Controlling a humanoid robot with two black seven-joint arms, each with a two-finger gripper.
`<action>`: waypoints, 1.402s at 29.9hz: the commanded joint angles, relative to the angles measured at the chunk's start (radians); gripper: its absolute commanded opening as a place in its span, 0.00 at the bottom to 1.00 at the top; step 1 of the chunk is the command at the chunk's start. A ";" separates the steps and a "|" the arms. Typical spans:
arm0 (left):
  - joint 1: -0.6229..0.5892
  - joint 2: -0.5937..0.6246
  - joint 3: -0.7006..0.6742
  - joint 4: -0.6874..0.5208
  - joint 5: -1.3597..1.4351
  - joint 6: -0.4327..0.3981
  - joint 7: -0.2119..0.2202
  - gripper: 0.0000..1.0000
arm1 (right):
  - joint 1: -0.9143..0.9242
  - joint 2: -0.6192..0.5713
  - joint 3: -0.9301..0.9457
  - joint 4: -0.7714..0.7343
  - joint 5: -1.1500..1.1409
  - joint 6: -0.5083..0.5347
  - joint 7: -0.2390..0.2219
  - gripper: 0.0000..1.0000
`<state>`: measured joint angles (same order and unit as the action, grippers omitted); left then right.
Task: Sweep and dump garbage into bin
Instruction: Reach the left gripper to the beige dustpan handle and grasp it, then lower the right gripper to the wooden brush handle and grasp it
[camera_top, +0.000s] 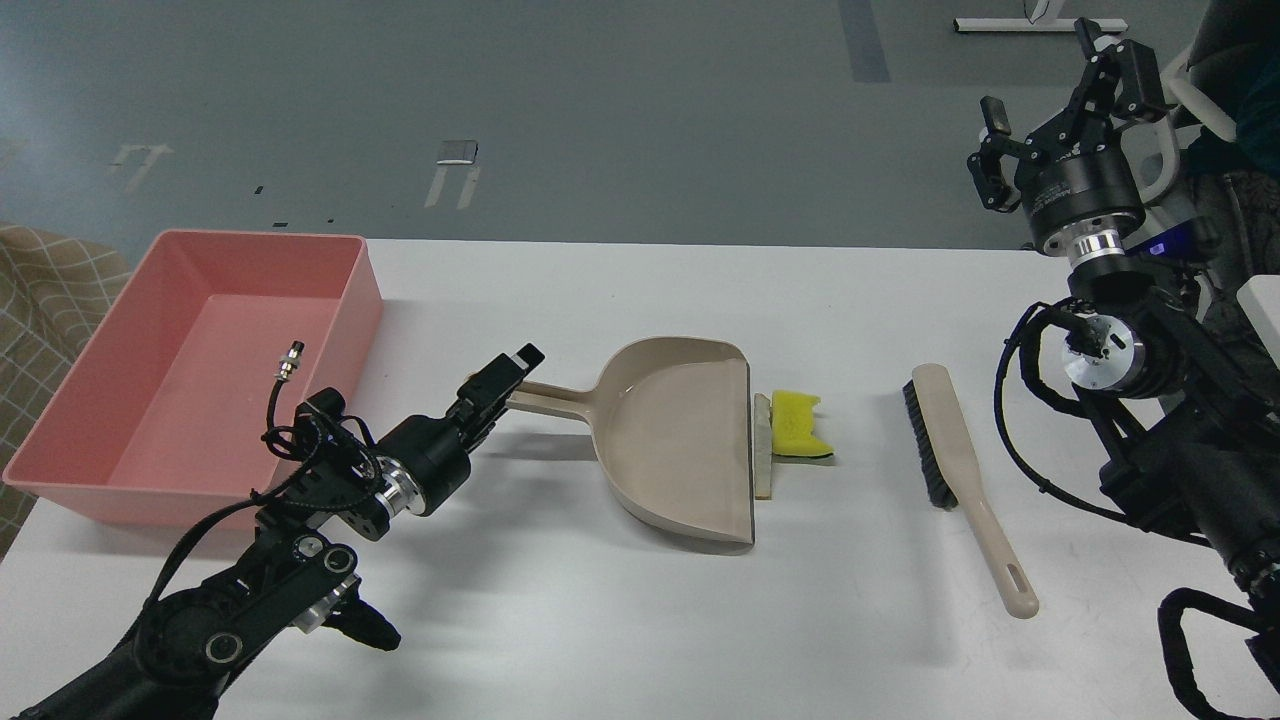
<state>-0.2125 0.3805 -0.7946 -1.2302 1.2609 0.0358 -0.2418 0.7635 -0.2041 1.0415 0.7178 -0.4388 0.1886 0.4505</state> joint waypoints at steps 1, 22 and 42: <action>0.001 0.000 0.000 0.000 0.000 -0.001 0.001 0.54 | 0.000 0.000 0.000 0.000 0.000 -0.001 -0.001 1.00; -0.013 0.003 0.017 -0.002 -0.014 0.001 0.001 0.00 | 0.013 -0.029 -0.005 0.002 -0.011 -0.005 -0.007 1.00; -0.025 0.005 0.017 -0.003 -0.018 0.021 0.001 0.00 | 0.166 -0.886 -0.945 0.742 -0.403 -0.001 -0.128 1.00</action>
<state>-0.2350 0.3849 -0.7767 -1.2335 1.2437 0.0569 -0.2410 0.9439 -0.9863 0.1329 1.3508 -0.7102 0.1875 0.3481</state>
